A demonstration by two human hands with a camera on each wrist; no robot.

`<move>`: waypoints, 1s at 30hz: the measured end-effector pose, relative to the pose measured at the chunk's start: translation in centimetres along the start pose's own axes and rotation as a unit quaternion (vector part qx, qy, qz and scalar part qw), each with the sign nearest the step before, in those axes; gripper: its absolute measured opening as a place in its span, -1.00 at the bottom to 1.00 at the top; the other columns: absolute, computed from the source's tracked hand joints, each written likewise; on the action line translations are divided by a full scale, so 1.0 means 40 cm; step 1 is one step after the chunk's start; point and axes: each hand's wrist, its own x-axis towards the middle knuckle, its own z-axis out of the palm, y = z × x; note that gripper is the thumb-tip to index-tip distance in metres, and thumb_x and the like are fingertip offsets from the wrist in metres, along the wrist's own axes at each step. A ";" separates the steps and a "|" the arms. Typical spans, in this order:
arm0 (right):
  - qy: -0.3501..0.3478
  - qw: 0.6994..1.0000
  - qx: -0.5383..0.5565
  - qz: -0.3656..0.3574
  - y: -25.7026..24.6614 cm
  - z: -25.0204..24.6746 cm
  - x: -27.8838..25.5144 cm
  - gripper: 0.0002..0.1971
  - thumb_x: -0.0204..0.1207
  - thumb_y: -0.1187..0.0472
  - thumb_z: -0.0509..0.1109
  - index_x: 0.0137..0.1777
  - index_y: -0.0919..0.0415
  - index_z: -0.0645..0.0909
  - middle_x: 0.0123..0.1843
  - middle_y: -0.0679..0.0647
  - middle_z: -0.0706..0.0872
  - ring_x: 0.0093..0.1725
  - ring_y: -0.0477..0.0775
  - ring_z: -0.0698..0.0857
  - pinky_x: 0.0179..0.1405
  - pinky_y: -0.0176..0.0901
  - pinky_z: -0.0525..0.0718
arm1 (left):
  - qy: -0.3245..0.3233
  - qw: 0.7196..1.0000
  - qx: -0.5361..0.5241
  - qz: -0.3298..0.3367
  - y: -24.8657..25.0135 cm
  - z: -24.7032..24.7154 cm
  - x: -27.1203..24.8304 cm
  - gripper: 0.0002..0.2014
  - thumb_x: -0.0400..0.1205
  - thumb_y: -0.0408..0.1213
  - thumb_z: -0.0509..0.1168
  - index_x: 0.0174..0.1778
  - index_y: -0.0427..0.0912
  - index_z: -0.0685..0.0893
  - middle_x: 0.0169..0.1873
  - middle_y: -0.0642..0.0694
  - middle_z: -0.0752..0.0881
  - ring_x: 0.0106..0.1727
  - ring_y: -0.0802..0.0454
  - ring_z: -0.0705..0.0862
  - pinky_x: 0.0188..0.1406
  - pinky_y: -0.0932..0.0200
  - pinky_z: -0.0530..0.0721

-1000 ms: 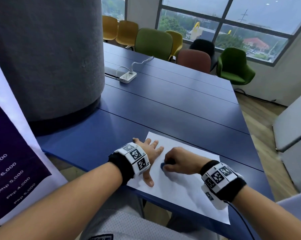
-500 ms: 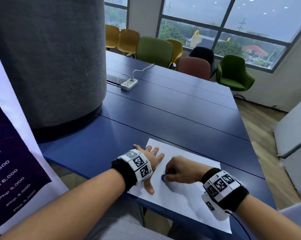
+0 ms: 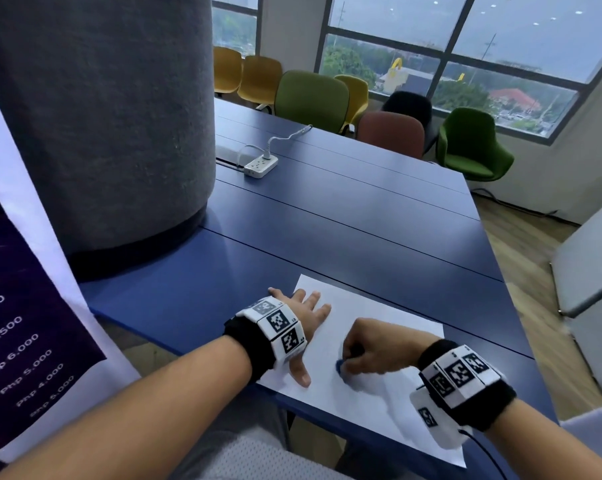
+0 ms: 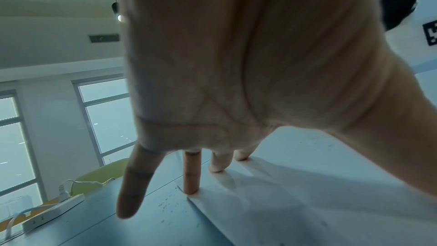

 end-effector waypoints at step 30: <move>-0.087 0.995 0.033 0.043 -0.031 -0.007 -0.022 -0.80 0.48 0.05 0.45 -0.30 0.12 0.69 -0.44 -0.01 0.58 -0.51 -0.04 0.42 -0.53 -0.24 0.42 | -0.007 1.000 -0.004 0.000 0.000 0.001 0.002 0.40 0.23 0.26 0.60 0.72 -0.05 -0.29 0.72 -0.18 -0.25 0.71 -0.32 -0.18 0.44 -0.68 -0.01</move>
